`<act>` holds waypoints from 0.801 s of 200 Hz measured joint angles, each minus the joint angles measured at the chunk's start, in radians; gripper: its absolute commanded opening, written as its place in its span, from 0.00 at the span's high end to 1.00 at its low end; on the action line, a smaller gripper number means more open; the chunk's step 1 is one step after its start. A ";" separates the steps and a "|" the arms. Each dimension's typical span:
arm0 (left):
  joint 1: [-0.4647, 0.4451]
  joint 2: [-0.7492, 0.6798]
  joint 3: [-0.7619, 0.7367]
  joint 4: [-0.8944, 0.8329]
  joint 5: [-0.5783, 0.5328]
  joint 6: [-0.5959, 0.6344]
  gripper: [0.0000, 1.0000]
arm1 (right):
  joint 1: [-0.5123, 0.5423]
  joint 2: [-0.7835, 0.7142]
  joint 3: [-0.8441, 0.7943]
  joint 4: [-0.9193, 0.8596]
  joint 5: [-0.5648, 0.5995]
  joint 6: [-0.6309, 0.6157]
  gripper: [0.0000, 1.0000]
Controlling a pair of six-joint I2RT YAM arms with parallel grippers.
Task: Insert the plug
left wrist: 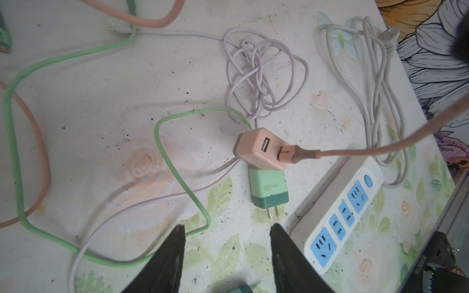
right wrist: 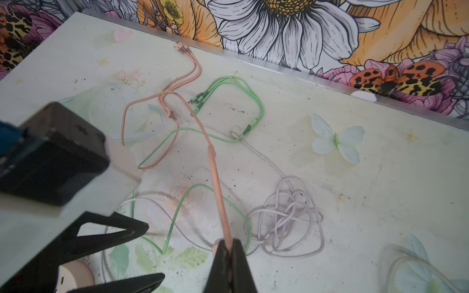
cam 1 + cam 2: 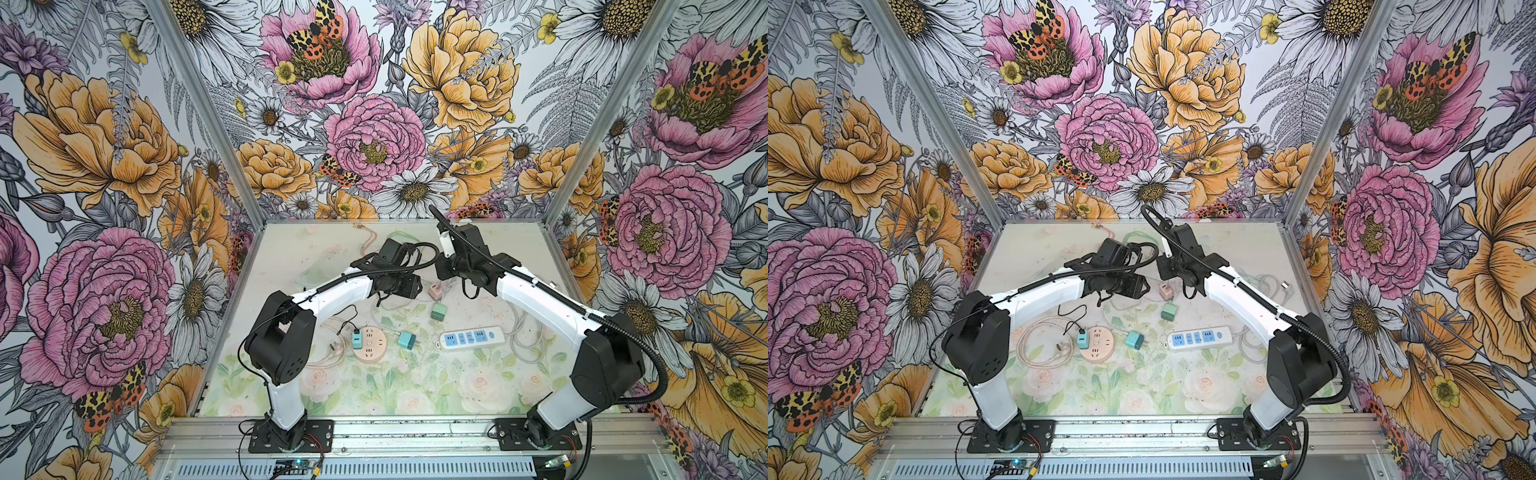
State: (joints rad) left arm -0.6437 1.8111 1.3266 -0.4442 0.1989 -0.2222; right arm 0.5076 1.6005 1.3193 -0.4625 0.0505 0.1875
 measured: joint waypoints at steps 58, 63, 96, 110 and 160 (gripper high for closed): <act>-0.047 0.076 -0.058 0.233 -0.004 0.077 0.39 | -0.024 0.084 0.000 0.000 -0.054 0.042 1.00; -0.052 0.082 -0.058 0.245 -0.004 0.088 0.38 | -0.026 0.085 0.000 -0.001 -0.057 0.045 1.00; -0.076 0.122 -0.052 0.312 -0.008 0.143 0.38 | -0.031 0.087 0.000 0.000 -0.074 0.057 1.00; -0.078 0.138 -0.048 0.327 -0.012 0.157 0.37 | -0.036 0.088 0.000 -0.006 -0.074 0.059 1.00; -0.066 0.148 -0.049 0.352 -0.012 0.181 0.37 | -0.063 0.123 0.027 -0.015 -0.075 0.059 1.00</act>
State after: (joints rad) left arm -0.7101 1.9594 1.2778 -0.0917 0.1871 -0.0410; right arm 0.4446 1.7233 1.3460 -0.4778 -0.0242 0.2462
